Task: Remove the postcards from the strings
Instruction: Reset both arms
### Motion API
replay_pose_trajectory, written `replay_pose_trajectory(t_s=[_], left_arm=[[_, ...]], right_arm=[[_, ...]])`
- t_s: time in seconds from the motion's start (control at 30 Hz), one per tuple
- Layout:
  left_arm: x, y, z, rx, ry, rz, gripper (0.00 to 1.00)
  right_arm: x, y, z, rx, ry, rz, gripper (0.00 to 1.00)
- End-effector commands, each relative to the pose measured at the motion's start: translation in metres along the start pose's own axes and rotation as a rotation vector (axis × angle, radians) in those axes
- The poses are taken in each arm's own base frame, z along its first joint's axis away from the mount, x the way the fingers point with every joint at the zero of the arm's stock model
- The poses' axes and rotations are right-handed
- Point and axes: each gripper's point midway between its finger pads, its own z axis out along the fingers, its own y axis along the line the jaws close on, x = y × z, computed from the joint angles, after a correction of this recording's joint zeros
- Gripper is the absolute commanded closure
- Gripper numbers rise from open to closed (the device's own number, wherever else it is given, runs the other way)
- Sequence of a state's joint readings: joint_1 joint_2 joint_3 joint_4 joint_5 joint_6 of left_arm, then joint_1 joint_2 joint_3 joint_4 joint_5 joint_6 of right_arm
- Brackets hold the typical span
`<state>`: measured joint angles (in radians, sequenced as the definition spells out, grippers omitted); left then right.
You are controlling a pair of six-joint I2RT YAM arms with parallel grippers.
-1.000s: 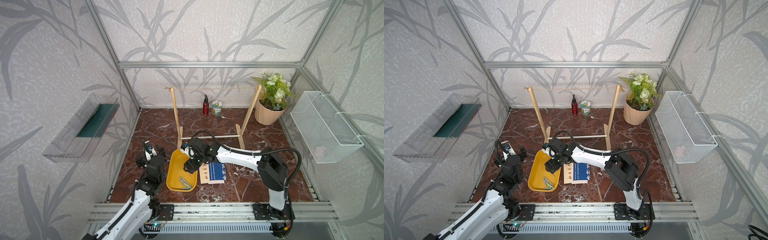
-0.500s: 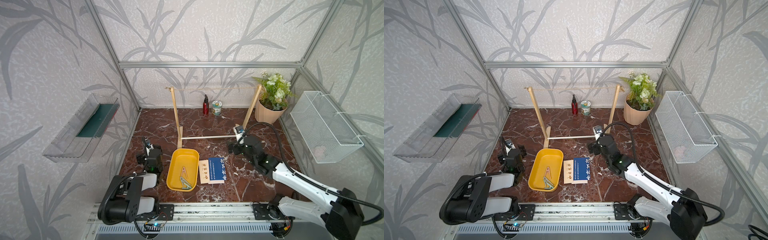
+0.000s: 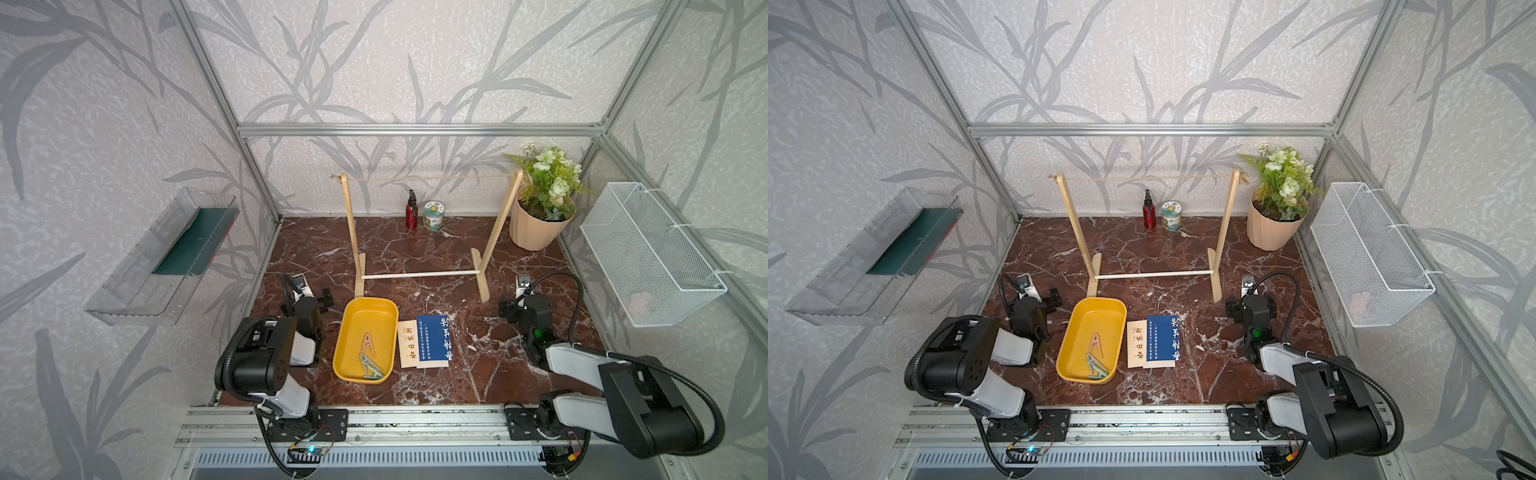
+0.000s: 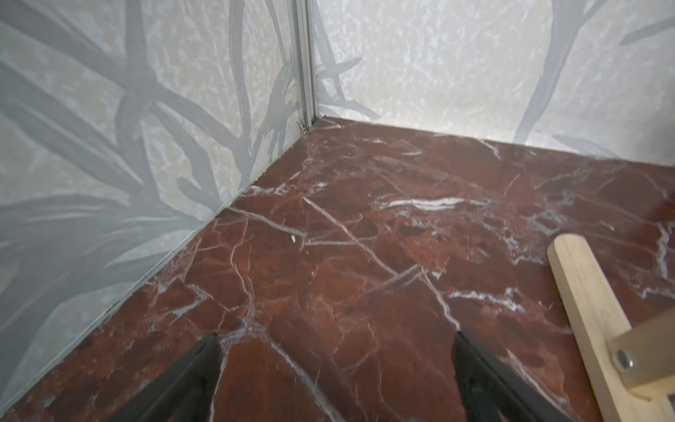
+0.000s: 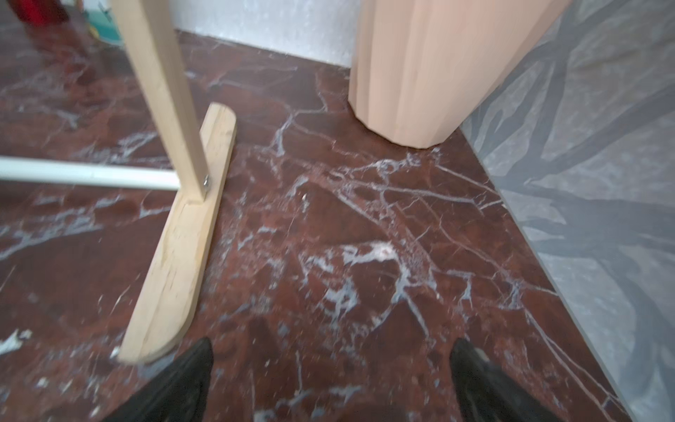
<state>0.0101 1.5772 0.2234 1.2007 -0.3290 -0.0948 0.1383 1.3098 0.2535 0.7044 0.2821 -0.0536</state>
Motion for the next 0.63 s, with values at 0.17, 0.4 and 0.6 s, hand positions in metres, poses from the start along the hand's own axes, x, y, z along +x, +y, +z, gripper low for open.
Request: replay_pose_trajectory(t_s=[0.17,0.4,0.6], left_arm=[[-0.009,-0.008,0.01,0.024,0.002,0.006,0.01],[-0.007,-0.016,0.021,0.022,0.062,0.044,0.01],[-0.007,-0.014,0.019,0.017,0.054,0.039,0.01]], right_arm=[[-0.027,0.02,0.033,-0.128,-0.118,0.071,0.01],[-0.031,0.019,0.039,-0.111,-0.11,0.062,0.01],[-0.03,0.021,0.039,-0.109,-0.084,0.044,0.01]])
